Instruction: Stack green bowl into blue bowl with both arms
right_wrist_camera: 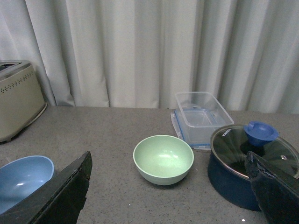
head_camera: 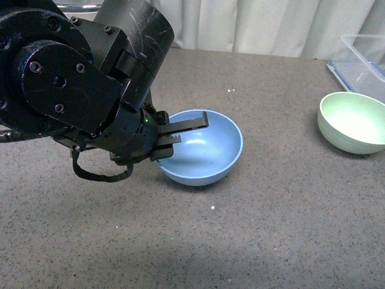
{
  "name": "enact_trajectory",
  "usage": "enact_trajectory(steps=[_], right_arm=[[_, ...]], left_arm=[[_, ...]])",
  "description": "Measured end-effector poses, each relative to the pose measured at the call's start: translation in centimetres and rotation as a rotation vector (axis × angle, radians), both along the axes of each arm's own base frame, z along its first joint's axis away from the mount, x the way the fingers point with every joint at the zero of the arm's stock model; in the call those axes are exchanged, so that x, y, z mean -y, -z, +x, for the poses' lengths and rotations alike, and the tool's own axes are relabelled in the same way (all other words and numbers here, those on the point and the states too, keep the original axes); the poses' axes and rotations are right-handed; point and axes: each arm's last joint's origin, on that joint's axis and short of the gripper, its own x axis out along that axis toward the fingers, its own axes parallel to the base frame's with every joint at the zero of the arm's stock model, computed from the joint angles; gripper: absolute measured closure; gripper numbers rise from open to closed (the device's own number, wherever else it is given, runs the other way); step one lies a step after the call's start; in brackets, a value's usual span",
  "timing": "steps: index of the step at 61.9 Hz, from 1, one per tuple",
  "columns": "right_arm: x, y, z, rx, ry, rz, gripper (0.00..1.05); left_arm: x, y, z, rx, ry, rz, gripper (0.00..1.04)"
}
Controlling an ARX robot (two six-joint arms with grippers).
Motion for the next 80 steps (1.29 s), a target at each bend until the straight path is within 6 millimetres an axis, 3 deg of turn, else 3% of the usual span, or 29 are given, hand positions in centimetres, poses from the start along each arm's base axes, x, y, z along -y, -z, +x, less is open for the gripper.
enact_trajectory(steps=[12,31,46,56,63,67,72,80], right_arm=[[0.0,0.0,0.0,0.0,0.0,0.0,0.09],[0.0,0.0,0.0,0.0,0.0,0.0,0.09],[0.0,0.0,0.0,0.0,0.0,0.0,0.09],[0.0,0.0,0.0,0.0,0.0,0.0,0.09],[0.0,0.0,0.0,0.0,0.0,0.0,0.09],[0.0,0.0,0.0,0.0,0.0,0.0,0.09],[0.0,0.0,0.0,0.0,0.0,0.0,0.09],[0.0,0.0,0.0,0.0,0.001,0.0,0.09]], left_arm=[[-0.2,0.1,0.1,-0.005,-0.021,-0.013,0.99],[-1.1,-0.2,0.6,0.01,-0.07,-0.091,0.44],[-5.5,-2.9,0.8,0.135,-0.183,-0.117,0.05],[-9.9,-4.3,-0.3,0.226,-0.237,-0.124,0.06],[-11.5,-4.5,-1.0,0.258,-0.254,-0.108,0.07],[-11.7,-3.7,-1.4,0.454,-0.189,-0.032,0.17],[-12.3,-3.2,-3.6,0.672,-0.085,0.07,0.32],[-13.3,-5.9,-6.3,0.914,-0.052,0.154,0.53]])
